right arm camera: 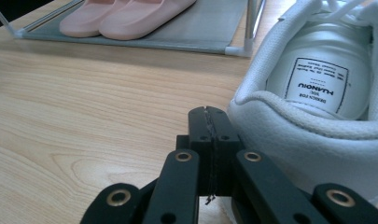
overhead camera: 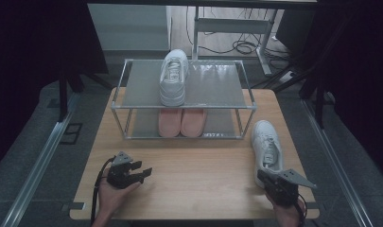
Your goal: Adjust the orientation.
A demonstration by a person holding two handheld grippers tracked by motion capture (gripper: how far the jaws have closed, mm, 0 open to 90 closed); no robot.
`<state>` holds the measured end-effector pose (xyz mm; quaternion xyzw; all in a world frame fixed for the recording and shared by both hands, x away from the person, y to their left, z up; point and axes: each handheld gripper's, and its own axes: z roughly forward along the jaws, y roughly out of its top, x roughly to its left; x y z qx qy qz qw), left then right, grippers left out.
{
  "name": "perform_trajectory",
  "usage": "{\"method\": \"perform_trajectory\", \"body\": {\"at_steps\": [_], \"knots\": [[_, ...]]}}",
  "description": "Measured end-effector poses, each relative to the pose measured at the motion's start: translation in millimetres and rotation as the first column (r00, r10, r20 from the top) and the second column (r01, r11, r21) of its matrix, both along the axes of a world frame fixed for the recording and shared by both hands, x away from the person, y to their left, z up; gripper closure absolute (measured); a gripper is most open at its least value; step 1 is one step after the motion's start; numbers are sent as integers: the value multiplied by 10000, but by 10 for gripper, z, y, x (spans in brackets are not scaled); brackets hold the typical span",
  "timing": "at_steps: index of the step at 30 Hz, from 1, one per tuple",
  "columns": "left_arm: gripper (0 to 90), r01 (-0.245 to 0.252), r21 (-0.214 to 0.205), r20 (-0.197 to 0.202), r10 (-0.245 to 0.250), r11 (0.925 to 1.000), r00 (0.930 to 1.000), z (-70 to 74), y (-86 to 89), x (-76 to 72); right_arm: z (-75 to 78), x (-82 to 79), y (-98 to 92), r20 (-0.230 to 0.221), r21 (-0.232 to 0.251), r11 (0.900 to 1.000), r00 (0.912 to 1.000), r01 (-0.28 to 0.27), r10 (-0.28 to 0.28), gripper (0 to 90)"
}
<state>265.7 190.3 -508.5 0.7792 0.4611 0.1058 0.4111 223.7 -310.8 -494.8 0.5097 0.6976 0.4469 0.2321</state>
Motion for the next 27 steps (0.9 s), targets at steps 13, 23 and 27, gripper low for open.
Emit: {"method": "perform_trajectory", "body": {"at_steps": [13, 23, 27], "knots": [[447, -7, -1, -7, 7, 10000, 10000, 0, 3, 0, -1, 1, -118, -5, 127, 9995, 9996, 298, -298, 896], [446, 104, 89, 11, -104, 9999, 9999, -8, -6, 7, -2, 0, -269, -25, 289, 9970, 9974, 722, -722, 896], [447, 66, 96, 16, -66, 9999, 10000, -5, -1, 5, -3, -2, -317, -36, 321, 9960, 9965, 833, -833, 895]]}}
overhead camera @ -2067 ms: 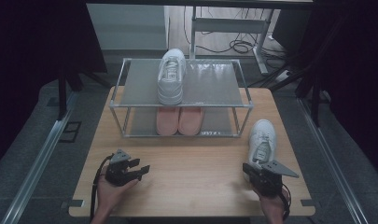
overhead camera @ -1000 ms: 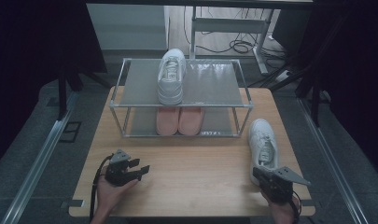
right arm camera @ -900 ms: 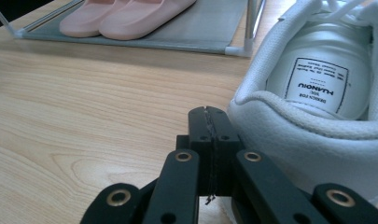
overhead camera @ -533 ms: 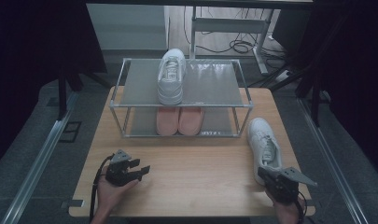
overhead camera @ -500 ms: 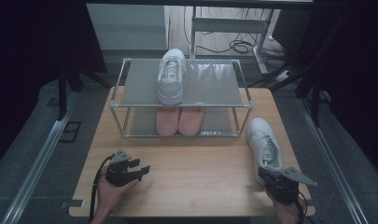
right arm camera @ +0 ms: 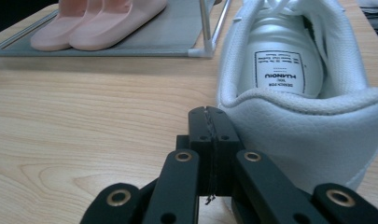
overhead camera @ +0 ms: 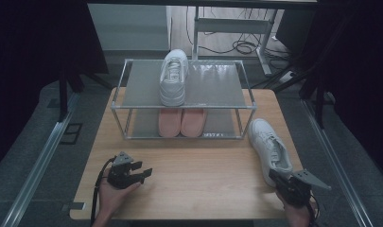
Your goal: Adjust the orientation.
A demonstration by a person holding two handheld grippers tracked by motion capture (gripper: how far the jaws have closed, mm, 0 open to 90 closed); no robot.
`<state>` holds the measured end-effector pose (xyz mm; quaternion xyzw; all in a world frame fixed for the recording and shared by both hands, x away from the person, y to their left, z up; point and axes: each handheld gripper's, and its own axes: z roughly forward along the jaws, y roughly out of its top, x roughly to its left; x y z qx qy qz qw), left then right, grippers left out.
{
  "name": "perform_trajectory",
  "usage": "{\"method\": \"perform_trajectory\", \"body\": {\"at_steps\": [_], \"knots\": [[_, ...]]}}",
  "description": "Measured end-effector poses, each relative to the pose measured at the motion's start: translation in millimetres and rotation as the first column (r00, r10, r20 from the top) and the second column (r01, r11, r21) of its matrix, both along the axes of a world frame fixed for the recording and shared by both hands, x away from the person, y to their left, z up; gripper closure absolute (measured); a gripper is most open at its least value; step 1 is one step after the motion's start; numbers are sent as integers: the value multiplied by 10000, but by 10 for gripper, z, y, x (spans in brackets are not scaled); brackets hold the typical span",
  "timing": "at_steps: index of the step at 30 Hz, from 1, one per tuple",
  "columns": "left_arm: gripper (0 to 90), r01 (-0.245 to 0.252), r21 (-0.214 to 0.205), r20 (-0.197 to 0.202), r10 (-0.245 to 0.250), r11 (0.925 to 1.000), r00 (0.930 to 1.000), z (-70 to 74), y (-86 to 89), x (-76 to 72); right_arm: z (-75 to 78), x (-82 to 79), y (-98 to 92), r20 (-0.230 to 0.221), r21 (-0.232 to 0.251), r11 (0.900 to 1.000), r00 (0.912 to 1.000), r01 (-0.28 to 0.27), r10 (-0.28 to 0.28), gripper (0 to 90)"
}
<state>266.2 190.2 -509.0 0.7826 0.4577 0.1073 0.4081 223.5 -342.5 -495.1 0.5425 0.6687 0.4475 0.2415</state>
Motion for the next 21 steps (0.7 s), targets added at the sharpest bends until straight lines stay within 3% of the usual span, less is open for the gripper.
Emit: {"method": "perform_trajectory", "body": {"at_steps": [21], "knots": [[445, 15, 4, -22, -15, 10000, 10000, -2, 3, 4, -10, 8, -200, 93, 237, 9984, 9987, 509, -511, 895]]}}
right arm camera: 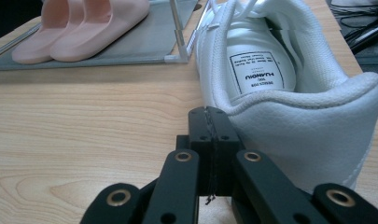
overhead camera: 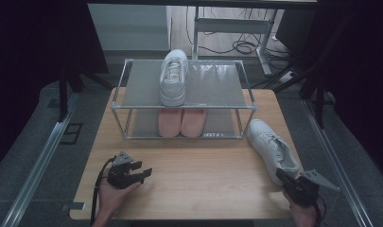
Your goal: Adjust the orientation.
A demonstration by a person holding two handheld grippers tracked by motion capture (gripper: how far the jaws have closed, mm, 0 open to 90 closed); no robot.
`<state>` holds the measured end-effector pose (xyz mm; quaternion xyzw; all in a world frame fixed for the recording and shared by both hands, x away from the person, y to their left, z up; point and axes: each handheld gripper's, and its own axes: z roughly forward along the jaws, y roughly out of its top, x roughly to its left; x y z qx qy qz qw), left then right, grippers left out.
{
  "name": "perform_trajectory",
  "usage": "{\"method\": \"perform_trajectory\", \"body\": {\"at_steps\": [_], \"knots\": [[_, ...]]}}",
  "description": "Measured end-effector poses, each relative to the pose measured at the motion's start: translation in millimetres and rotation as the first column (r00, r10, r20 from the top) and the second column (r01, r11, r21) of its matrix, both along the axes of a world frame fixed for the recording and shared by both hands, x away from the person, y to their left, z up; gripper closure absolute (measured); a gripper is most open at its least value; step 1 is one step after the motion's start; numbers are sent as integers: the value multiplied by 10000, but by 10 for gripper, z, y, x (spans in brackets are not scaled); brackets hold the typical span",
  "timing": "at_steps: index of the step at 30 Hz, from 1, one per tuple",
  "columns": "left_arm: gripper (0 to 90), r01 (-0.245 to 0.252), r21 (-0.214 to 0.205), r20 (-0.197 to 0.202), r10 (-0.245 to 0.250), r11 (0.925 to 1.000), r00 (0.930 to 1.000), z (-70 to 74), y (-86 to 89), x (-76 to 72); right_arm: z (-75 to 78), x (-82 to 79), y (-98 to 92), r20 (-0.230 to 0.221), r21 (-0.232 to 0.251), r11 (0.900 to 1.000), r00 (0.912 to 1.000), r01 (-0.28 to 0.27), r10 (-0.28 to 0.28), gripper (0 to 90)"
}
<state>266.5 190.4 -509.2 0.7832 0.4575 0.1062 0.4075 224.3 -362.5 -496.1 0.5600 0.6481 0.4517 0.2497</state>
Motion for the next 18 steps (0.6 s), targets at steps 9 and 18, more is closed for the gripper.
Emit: {"method": "perform_trajectory", "body": {"at_steps": [9, 18], "knots": [[444, -22, -13, -23, 22, 10000, 10000, 0, -5, -4, -3, 7, -23, 77, 207, 9997, 9999, -132, 130, 870], [444, -50, -25, -57, 50, 10000, 10000, -5, -17, -5, 97, -10, -27, 555, 558, 9966, 9968, -598, 567, 811]]}}
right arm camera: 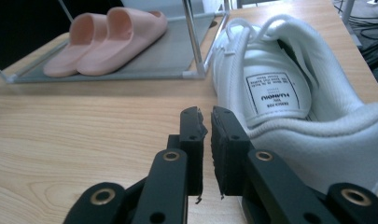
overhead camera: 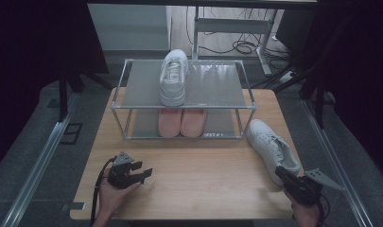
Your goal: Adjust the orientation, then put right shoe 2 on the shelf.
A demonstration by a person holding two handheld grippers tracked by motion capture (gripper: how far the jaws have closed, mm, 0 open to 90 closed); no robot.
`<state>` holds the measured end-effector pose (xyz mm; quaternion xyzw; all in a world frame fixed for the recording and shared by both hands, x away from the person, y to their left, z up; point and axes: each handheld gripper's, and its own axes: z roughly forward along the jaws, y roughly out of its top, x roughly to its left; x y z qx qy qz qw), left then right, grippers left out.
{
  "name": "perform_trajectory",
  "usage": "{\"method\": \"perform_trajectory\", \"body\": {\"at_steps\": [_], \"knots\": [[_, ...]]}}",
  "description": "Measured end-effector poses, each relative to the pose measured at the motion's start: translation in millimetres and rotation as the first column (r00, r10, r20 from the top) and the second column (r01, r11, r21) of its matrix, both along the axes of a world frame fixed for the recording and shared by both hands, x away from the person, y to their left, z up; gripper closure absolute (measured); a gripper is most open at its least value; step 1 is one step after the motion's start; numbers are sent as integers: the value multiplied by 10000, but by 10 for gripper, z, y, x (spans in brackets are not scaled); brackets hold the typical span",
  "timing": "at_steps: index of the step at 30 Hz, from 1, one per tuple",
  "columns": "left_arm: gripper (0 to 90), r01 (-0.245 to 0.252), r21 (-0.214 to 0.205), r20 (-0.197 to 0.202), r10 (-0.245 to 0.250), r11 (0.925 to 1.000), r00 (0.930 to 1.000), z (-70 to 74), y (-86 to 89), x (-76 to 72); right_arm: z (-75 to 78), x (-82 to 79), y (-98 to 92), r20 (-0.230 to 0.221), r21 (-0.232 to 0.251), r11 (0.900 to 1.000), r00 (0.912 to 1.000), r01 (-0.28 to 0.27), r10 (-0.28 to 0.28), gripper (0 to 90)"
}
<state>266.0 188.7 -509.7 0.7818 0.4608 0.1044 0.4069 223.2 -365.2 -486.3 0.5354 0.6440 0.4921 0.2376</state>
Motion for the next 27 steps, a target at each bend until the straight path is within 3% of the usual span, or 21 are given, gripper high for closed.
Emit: {"method": "perform_trajectory", "body": {"at_steps": [14, 27], "knots": [[443, 27, 15, 11, -27, 10000, 10000, -3, -1, 11, 96, 58, -64, 289, 297, 9989, 9989, -364, 355, 674], [444, 42, -54, -18, -42, 10000, 10000, 1, -12, 10, 261, 292, -265, 319, 438, 9985, 9990, -337, 323, 637]]}}
